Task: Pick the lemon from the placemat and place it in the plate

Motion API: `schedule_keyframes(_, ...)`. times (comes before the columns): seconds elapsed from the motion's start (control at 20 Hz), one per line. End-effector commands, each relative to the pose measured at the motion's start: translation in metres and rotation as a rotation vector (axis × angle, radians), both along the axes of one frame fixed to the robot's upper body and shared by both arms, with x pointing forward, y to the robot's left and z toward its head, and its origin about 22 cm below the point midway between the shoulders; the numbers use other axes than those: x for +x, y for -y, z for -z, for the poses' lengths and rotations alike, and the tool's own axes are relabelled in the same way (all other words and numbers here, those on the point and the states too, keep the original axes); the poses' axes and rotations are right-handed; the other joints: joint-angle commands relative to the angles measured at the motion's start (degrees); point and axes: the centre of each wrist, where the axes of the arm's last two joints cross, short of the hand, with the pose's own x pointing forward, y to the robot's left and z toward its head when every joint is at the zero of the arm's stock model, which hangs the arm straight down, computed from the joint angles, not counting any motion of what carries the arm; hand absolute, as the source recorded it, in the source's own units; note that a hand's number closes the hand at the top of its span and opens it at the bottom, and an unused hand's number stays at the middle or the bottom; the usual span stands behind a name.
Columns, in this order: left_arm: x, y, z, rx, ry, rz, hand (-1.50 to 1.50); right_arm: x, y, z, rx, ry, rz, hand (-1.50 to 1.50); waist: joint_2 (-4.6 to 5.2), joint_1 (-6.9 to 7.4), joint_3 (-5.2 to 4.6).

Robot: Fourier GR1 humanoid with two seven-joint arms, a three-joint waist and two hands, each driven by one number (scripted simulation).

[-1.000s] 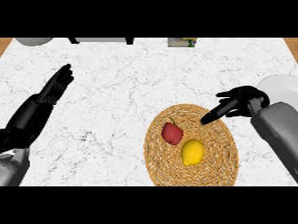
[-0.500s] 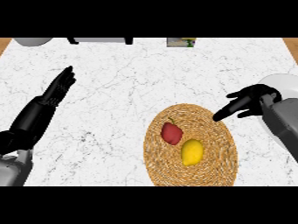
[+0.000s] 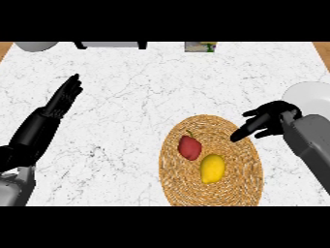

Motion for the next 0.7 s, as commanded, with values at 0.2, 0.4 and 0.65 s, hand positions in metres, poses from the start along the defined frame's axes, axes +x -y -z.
schedule_keyframes(0.2,-0.001,0.012,-0.003,-0.007,-0.002,-0.019,0.0,-0.013,-0.023,0.006,-0.011,-0.193,-0.079,-1.5,-0.1,-0.25,0.0)
schedule_keyframes(0.4,0.002,0.002,-0.012,-0.001,0.006,-0.008,0.0,-0.036,-0.029,0.041,0.02,-0.233,-0.103,-1.5,-0.09,-0.35,0.01)
schedule_keyframes(0.65,0.001,0.011,-0.005,0.002,0.001,-0.003,0.0,-0.041,-0.06,0.046,0.065,-0.242,-0.124,-1.5,-0.04,-0.24,0.0)
